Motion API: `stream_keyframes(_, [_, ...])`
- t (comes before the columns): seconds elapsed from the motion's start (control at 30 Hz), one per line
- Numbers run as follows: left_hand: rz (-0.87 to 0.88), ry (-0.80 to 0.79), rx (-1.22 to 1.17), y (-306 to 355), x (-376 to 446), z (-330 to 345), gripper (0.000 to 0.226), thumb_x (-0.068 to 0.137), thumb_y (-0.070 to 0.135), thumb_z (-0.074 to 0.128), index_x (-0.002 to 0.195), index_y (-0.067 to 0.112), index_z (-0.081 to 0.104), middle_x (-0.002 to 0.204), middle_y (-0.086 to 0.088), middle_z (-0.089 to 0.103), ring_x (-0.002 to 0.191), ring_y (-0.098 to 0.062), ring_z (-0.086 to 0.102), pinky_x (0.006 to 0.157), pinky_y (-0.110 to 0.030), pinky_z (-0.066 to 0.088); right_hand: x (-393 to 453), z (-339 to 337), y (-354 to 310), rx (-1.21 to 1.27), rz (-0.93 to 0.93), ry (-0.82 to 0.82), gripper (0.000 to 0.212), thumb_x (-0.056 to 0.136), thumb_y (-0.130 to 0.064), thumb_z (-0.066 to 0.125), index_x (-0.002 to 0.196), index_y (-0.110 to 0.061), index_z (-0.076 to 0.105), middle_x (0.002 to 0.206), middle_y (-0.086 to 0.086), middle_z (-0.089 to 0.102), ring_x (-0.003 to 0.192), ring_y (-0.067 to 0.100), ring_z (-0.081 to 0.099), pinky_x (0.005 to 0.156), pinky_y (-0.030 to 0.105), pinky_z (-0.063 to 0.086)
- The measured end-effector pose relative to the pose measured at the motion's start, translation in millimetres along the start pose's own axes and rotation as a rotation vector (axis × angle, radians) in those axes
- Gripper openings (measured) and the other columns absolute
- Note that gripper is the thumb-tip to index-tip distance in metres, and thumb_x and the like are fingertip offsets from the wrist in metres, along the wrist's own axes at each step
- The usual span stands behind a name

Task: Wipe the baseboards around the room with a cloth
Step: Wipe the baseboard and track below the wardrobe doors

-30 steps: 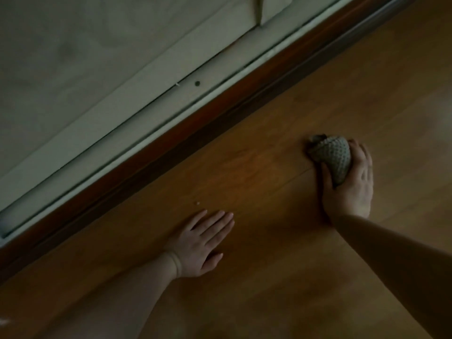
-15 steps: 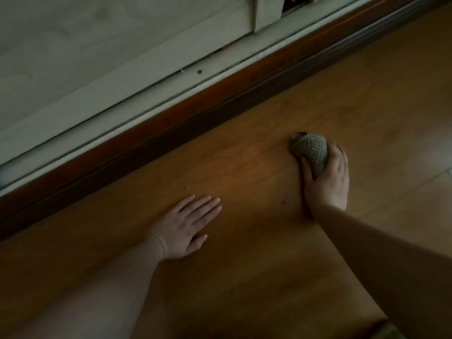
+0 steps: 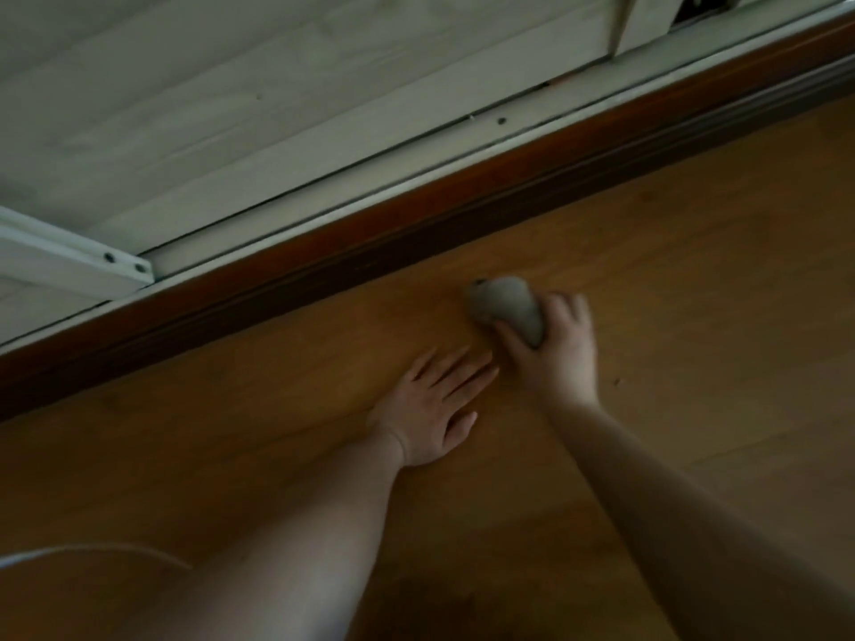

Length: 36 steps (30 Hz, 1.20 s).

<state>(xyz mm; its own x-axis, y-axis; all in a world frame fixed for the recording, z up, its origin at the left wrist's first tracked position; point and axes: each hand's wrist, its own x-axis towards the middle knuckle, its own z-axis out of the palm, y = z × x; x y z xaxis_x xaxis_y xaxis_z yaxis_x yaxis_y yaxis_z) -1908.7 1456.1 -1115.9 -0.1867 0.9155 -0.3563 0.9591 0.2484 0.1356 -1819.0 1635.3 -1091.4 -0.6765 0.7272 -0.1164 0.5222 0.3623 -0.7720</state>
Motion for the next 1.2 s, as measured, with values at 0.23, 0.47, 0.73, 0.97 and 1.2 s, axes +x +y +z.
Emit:
stream_keyframes(0.23, [-0.007, -0.094, 0.109, -1, -3, 6, 0.068, 0.098, 0.054, 0.014, 0.152, 0.022, 0.039, 0.155, -0.005, 0.043, 0.145, -0.027, 0.028, 0.113, -0.038, -0.024, 2, 67, -76, 0.069, -0.121, -0.117, 0.053, 0.088, -0.039, 0.071, 0.132, -0.013, 0.057, 0.116, 0.003, 0.053, 0.102, 0.016, 0.056, 0.09, 0.027, 0.052])
stream_keyframes(0.47, [0.025, 0.065, 0.108, 2, -5, 3, 0.046, 0.098, 0.045, 0.039, 0.128, 0.024, 0.066, 0.133, 0.001, 0.064, 0.129, -0.022, 0.053, 0.118, -0.041, 0.006, 30, 84, -86, 0.089, -0.246, -0.095, 0.05, 0.085, -0.031, 0.075, 0.129, -0.011, 0.061, 0.114, 0.007, 0.057, 0.104, 0.021, 0.058, 0.093, 0.031, 0.052])
stream_keyframes(0.73, [0.014, 0.087, -0.019, 0, -4, 5, 0.063, 0.103, 0.039, 0.033, 0.16, 0.028, 0.009, 0.168, 0.004, 0.002, 0.154, -0.017, -0.003, 0.124, -0.048, 0.008, 69, 16, -40, 0.009, -0.208, -0.024, 0.05, 0.085, -0.031, 0.076, 0.129, -0.013, 0.062, 0.12, 0.008, 0.057, 0.107, 0.011, 0.052, 0.09, 0.018, 0.042])
stream_keyframes(0.97, [0.011, 0.064, -0.016, -2, -3, 7, 0.063, 0.103, 0.041, 0.03, 0.16, 0.029, 0.006, 0.168, 0.005, -0.001, 0.154, -0.017, -0.002, 0.122, -0.048, 0.008, 106, -57, -2, -0.095, -0.041, 0.046, 0.053, 0.086, -0.029, 0.075, 0.134, -0.015, 0.057, 0.124, 0.004, 0.051, 0.107, 0.012, 0.049, 0.095, 0.023, 0.041])
stream_keyframes(1.2, [0.023, 0.059, -0.034, -2, -2, 7, 0.064, 0.103, 0.042, 0.029, 0.16, 0.029, 0.005, 0.168, 0.005, 0.001, 0.154, -0.018, 0.002, 0.121, -0.049, 0.009, 105, -75, 8, -0.156, 0.077, 0.086, 0.048, 0.089, -0.034, 0.07, 0.128, -0.01, 0.053, 0.126, 0.008, 0.049, 0.112, 0.022, 0.052, 0.097, 0.033, 0.045])
